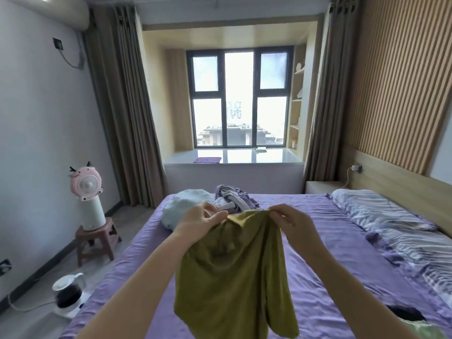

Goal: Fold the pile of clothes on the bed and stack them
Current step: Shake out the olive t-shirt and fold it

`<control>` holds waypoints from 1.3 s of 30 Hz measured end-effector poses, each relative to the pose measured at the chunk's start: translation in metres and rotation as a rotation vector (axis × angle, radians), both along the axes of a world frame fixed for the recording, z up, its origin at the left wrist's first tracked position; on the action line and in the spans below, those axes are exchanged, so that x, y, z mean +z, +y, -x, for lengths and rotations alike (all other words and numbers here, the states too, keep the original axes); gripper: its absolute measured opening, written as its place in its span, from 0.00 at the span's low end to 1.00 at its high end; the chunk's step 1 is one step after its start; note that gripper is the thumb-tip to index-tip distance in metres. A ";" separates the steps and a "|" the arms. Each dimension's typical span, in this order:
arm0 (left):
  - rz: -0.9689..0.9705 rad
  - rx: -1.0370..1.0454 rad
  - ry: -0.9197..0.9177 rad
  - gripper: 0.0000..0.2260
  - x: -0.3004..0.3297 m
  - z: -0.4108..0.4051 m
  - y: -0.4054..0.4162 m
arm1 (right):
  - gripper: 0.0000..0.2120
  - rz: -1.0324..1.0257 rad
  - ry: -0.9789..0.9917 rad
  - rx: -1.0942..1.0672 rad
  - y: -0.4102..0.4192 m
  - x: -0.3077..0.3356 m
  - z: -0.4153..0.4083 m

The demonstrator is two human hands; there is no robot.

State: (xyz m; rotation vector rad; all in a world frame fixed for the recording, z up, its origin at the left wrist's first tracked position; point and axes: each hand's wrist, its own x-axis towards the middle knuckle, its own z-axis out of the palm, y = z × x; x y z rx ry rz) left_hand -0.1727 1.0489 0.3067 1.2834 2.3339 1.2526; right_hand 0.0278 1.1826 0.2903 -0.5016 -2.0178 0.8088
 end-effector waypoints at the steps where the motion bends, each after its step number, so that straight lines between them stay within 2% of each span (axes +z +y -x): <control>1: -0.027 -0.002 0.049 0.13 0.000 0.001 -0.004 | 0.11 0.023 -0.001 -0.011 0.002 0.005 -0.001; 7: -0.060 -0.098 0.158 0.09 0.013 0.004 -0.022 | 0.06 -0.029 -0.080 0.006 0.008 0.023 -0.002; 12: -0.109 -0.247 0.141 0.22 0.024 -0.021 -0.015 | 0.10 -0.032 -0.120 0.156 -0.007 0.041 0.019; 16: -0.029 -0.292 0.183 0.11 0.016 -0.030 0.005 | 0.02 -0.059 -0.207 0.211 -0.011 0.044 0.027; 17: -0.031 -0.273 0.148 0.08 0.015 -0.026 0.005 | 0.06 -0.074 -0.269 0.229 -0.009 0.043 0.023; 19: -0.075 -0.242 -0.075 0.04 0.015 -0.018 0.000 | 0.11 -0.113 -0.423 0.242 -0.004 0.038 0.013; 20: -0.110 -0.226 -0.227 0.04 0.015 -0.016 -0.003 | 0.09 -0.113 -0.450 0.246 -0.002 0.036 0.009; 22: -0.199 -0.147 -0.494 0.06 0.019 -0.017 -0.005 | 0.07 -0.075 -0.392 0.250 -0.004 0.033 0.005; 25: -0.269 -0.018 -0.798 0.04 0.028 -0.026 0.000 | 0.21 -0.005 -0.283 0.285 -0.020 0.028 0.011; 27: -0.288 -0.041 -0.954 0.06 0.034 -0.035 0.004 | 0.27 0.009 -0.230 0.290 -0.033 0.023 0.020; 28: -0.299 -0.061 -1.007 0.06 0.036 -0.037 0.004 | 0.25 0.012 -0.203 0.279 -0.038 0.020 0.025; 30: -0.315 -0.114 -1.067 0.09 0.038 -0.039 0.001 | 0.14 0.007 -0.152 0.244 -0.041 0.017 0.032; 32: -0.323 -0.167 -1.092 0.15 0.038 -0.035 -0.006 | 0.10 -0.030 -0.128 0.199 -0.037 0.018 0.034; 33: -0.322 -0.212 -1.093 0.16 0.038 -0.035 -0.013 | 0.11 -0.032 -0.121 0.184 -0.035 0.020 0.034; 35: -0.241 -0.297 -0.945 0.06 0.034 -0.032 -0.024 | 0.09 0.012 -0.125 0.186 -0.030 0.025 0.033; 38: 0.064 -0.316 -0.308 0.25 0.007 -0.019 -0.032 | 0.06 0.119 -0.118 0.227 -0.025 0.030 0.034; 39: 0.107 -0.316 -0.116 0.29 -0.004 -0.019 -0.035 | 0.07 0.150 -0.099 0.239 -0.025 0.031 0.034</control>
